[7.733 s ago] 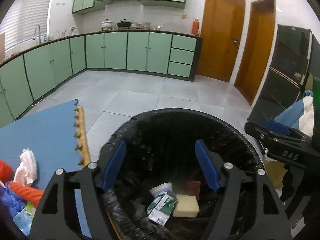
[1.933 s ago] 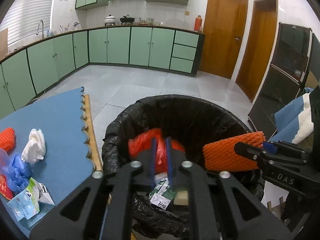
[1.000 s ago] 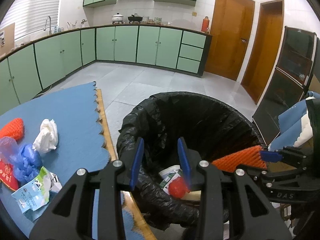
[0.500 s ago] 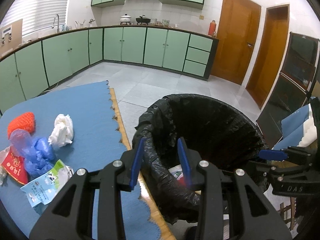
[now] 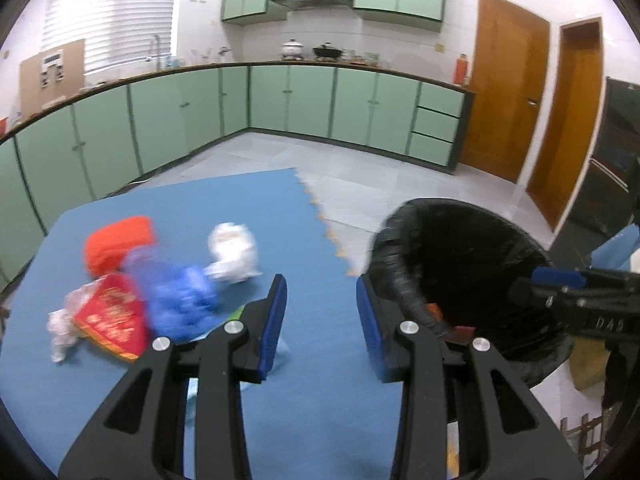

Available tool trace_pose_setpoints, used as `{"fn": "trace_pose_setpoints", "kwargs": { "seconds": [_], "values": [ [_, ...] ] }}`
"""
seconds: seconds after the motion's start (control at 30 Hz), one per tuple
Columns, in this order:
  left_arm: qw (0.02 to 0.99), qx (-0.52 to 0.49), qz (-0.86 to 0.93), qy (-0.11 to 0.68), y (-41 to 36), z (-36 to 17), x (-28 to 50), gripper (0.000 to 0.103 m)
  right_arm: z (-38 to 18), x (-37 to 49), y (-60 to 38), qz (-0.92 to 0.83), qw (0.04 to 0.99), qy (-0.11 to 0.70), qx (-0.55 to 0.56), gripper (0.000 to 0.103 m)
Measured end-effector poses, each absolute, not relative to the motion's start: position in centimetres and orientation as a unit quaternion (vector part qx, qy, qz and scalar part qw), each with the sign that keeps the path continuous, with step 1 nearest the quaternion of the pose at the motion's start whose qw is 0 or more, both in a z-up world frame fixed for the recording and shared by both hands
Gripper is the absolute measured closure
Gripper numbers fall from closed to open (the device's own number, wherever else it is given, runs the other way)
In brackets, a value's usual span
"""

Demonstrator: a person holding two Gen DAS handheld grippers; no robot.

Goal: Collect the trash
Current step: 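Move both tools back over the table toward the remaining trash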

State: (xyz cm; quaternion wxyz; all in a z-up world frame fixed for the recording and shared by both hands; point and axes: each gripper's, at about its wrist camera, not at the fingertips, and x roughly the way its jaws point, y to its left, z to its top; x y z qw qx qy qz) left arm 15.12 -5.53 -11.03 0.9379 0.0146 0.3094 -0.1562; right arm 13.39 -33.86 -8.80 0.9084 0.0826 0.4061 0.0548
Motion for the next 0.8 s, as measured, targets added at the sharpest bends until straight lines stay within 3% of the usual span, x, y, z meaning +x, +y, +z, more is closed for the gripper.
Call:
{"fn": "trace_pose_setpoints", "kwargs": {
  "seconds": [0.47, 0.8],
  "values": [
    [0.946, 0.005, -0.027, 0.323, 7.8, -12.1, 15.9, 0.068, -8.7, 18.5, -22.3, 0.117, 0.927, 0.351, 0.063, 0.045],
    [0.942, -0.01, 0.008, 0.334, 11.8, -13.0, 17.8, 0.068, -10.9, 22.7, -17.2, 0.131, 0.928, 0.345, 0.045, 0.045]
  ]
}}
